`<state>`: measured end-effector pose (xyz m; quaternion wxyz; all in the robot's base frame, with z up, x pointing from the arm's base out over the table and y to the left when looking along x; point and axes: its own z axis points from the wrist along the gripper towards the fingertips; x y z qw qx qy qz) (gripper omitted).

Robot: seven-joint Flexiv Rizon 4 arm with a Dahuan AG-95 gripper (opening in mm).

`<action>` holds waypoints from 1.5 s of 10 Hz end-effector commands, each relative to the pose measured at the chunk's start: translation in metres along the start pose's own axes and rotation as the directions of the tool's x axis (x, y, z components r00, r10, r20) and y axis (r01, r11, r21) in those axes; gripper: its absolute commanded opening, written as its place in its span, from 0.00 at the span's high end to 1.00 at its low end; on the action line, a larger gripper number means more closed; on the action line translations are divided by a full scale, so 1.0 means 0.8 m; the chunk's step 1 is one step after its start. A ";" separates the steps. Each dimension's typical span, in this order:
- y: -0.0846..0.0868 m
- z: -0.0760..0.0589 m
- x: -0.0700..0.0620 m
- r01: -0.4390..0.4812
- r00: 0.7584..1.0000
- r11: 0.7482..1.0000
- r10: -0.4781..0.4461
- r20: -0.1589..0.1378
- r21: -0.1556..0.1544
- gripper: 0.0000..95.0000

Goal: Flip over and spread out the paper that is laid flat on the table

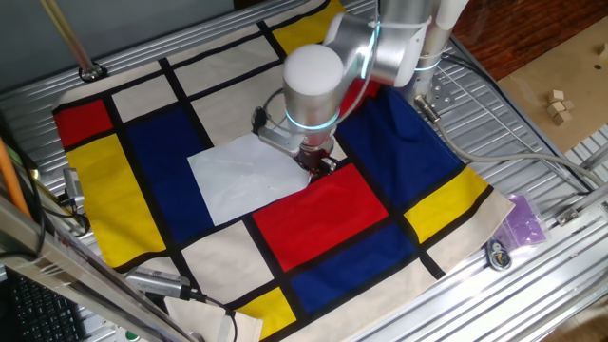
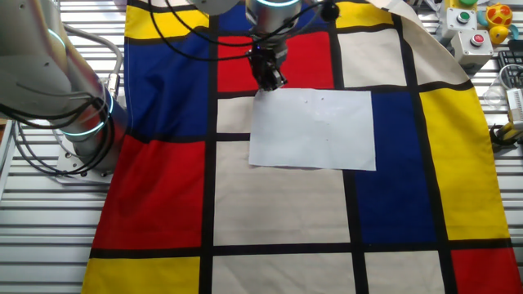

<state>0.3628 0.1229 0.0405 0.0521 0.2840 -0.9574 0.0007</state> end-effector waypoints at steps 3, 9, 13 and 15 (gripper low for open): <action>0.016 -0.065 -0.001 -0.118 0.992 0.982 0.111 -0.052 -0.147 1.00; 0.068 -0.156 0.016 -0.195 0.979 0.956 0.175 -0.108 -0.219 1.00; 0.051 -0.220 0.025 -0.169 0.980 0.956 0.137 -0.148 -0.239 1.00; 0.054 -0.238 0.035 -0.181 0.978 0.946 0.143 -0.152 -0.270 1.00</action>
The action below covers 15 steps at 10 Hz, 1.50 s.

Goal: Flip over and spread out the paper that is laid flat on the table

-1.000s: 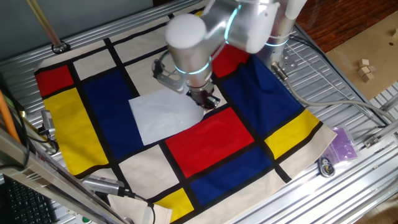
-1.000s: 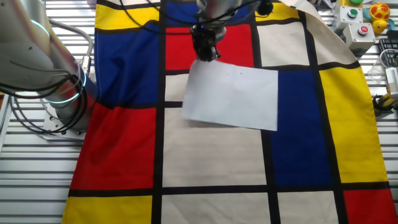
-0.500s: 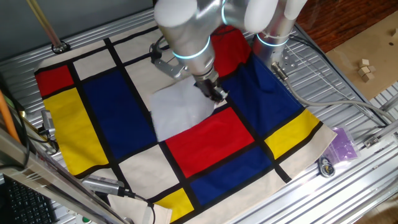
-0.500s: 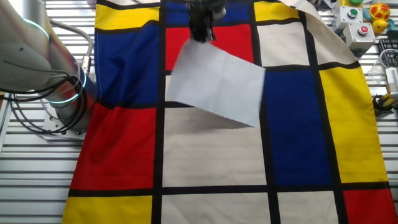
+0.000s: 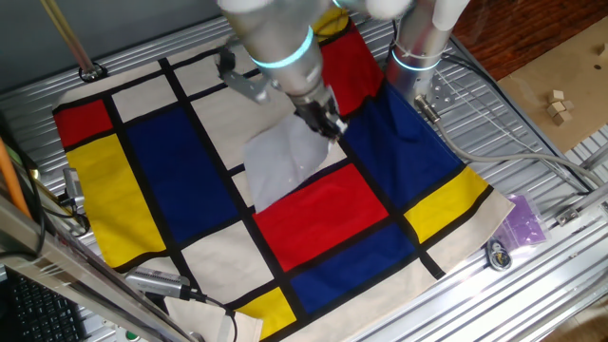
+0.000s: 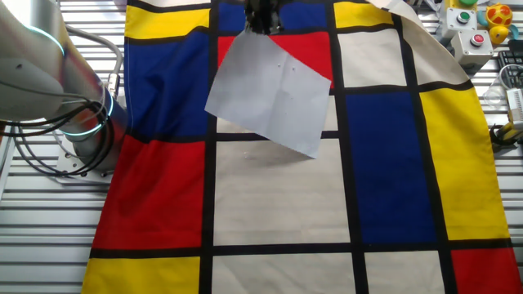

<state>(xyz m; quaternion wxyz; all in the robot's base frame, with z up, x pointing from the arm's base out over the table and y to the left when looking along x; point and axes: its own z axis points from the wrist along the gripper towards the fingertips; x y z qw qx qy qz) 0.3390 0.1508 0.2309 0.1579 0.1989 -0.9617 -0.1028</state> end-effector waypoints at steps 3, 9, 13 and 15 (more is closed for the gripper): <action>-0.023 -0.009 0.019 0.130 0.991 0.992 -0.130 -0.032 0.002 1.00; -0.110 0.017 0.007 0.391 0.920 0.917 -0.386 -0.071 0.085 1.00; -0.135 0.033 0.000 0.488 0.873 0.860 -0.479 -0.092 0.149 1.00; -0.131 0.030 0.001 0.446 0.895 0.886 -0.441 -0.070 0.125 1.00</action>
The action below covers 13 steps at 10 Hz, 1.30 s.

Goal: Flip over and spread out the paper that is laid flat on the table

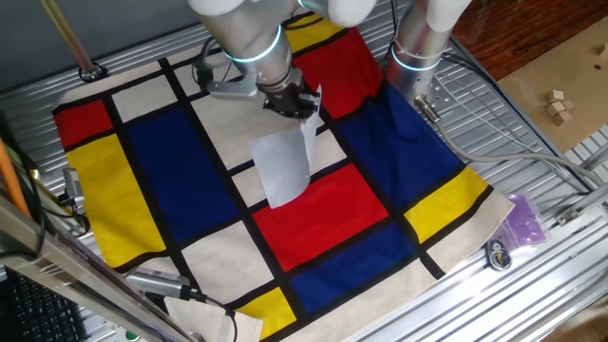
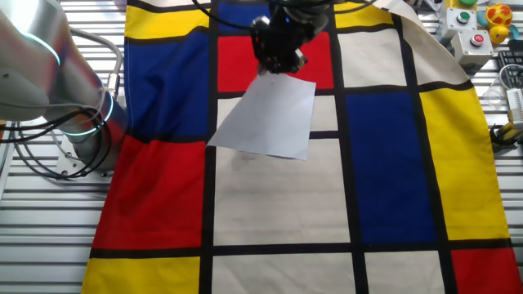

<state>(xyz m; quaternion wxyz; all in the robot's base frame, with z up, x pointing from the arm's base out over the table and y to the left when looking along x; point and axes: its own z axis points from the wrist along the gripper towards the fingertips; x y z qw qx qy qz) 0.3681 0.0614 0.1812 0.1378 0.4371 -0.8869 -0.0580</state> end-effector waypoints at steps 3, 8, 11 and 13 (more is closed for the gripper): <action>0.012 -0.011 0.003 -0.073 0.997 0.996 0.075 0.023 -0.052 1.00; 0.010 -0.009 0.003 -0.098 0.995 0.993 0.099 0.005 -0.061 1.00; 0.010 -0.009 0.003 -0.107 0.994 0.993 0.106 -0.017 -0.041 1.00; 0.010 -0.009 0.003 -0.138 0.990 0.990 0.138 0.012 -0.044 1.00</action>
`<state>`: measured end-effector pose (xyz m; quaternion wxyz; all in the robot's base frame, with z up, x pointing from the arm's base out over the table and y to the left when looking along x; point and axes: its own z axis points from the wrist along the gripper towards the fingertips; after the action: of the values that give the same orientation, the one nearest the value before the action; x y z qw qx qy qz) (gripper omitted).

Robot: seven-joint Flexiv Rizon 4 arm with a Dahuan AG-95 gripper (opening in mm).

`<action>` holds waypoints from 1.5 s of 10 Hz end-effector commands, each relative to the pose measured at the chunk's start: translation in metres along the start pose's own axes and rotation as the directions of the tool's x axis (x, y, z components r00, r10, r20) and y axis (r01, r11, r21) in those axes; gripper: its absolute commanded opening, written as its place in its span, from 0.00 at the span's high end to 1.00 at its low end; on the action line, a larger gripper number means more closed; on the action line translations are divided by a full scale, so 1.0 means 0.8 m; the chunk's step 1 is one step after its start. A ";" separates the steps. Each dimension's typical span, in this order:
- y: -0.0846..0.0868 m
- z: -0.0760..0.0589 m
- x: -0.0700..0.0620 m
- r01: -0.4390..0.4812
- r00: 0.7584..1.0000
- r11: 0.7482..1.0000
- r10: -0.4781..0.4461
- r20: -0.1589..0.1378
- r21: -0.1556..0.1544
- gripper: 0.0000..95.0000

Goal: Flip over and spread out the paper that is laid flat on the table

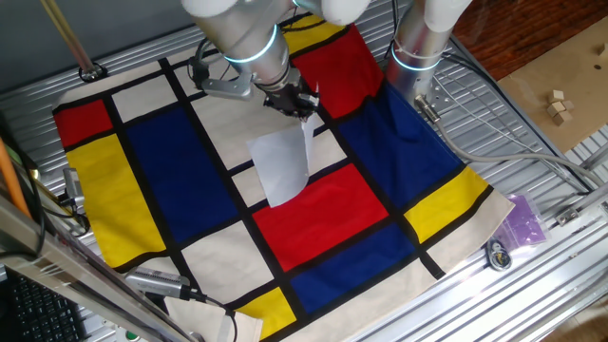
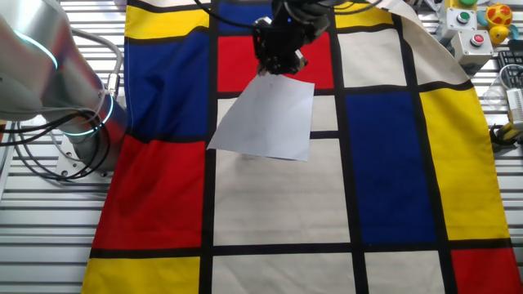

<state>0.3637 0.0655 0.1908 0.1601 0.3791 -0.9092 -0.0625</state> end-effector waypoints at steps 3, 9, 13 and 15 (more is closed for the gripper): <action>0.000 0.001 0.001 -0.052 0.996 0.999 0.051 0.074 0.014 1.00; 0.012 -0.019 0.004 -0.031 0.997 0.999 0.034 0.062 -0.043 1.00; 0.077 -0.095 0.006 -0.065 0.997 0.989 0.070 0.035 -0.137 1.00; 0.106 -0.119 0.005 -0.075 0.997 0.983 0.079 0.018 -0.167 1.00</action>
<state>0.3376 0.1217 0.2997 0.1823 0.3293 -0.9166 -0.1350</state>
